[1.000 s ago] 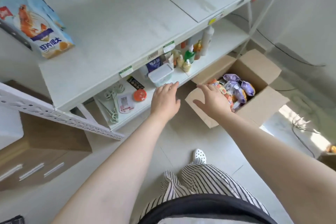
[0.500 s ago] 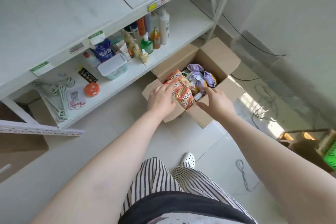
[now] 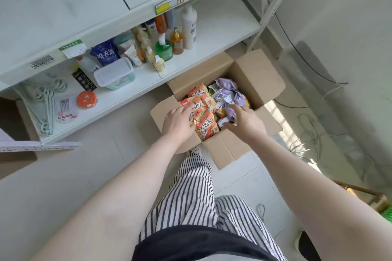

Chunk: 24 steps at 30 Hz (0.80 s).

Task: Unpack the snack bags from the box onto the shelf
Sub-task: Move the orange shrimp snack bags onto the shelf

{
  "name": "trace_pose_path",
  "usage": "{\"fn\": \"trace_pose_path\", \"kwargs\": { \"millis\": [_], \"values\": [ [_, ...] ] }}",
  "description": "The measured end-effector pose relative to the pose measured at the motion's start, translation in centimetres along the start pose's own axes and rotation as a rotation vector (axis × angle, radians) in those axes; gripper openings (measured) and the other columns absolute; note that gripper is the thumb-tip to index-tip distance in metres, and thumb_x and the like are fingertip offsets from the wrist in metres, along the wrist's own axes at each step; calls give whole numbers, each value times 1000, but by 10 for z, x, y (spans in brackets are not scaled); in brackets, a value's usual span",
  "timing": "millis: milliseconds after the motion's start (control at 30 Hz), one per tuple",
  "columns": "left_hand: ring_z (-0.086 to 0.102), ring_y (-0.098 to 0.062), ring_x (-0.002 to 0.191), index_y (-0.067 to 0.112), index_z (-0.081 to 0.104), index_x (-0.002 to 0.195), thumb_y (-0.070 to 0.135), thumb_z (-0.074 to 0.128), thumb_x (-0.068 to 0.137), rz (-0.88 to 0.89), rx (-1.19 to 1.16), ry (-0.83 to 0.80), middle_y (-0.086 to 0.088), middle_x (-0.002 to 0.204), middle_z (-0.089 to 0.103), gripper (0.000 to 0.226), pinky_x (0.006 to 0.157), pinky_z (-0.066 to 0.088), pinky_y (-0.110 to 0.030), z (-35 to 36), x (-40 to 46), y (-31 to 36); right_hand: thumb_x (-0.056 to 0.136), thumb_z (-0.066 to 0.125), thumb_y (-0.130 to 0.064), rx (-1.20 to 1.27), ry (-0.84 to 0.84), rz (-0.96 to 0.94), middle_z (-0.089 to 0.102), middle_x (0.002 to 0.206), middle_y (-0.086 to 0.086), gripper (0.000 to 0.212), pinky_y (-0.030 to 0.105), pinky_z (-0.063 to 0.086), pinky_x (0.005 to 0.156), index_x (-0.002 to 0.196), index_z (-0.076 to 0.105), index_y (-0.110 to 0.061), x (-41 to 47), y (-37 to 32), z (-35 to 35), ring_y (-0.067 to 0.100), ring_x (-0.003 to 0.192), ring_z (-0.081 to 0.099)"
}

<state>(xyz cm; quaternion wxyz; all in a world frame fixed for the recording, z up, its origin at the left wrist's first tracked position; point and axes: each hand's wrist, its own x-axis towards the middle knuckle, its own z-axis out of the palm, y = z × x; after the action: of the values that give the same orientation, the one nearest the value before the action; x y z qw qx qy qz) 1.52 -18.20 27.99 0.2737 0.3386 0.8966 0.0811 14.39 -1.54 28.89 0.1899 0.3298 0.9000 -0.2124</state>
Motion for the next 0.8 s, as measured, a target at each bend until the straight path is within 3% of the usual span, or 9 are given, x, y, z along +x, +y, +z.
{"fn": "trace_pose_path", "kwargs": {
  "millis": [367,467,600,700,800],
  "values": [
    [36,-22,137,23,24,151,30,59,90,-148,-22,-61,-1,150,40,70,117,26,-36,65,91,7,89,63,-46,-58,-211,-148,51,137,6,70,39,50,86,147,35,-21,136,43,30,26,129,45],
    [37,-23,137,22,23,151,32,63,88,-203,-57,-94,-2,150,39,76,117,26,-35,109,119,-3,88,64,-45,-75,-279,-170,48,142,5,69,38,47,91,147,36,-23,176,60,68,26,132,43],
    [37,-22,137,21,24,151,37,70,83,-279,-134,-118,-3,150,39,83,115,29,-37,181,162,-26,86,67,-47,-72,-339,-192,51,139,3,72,36,45,84,147,36,-25,226,85,135,25,127,48],
    [38,-24,136,20,26,151,39,73,80,-280,-166,-139,-4,150,39,87,113,32,-38,236,195,-45,81,73,-46,-24,-401,-202,55,133,2,75,40,49,90,144,39,-23,261,103,193,26,126,48],
    [30,-25,141,21,24,151,52,73,73,-279,-113,-169,-4,153,34,97,118,18,-43,285,223,-62,73,78,-48,9,-461,-188,60,121,3,79,44,52,87,137,40,-22,289,117,250,28,117,55]
  ]
}}
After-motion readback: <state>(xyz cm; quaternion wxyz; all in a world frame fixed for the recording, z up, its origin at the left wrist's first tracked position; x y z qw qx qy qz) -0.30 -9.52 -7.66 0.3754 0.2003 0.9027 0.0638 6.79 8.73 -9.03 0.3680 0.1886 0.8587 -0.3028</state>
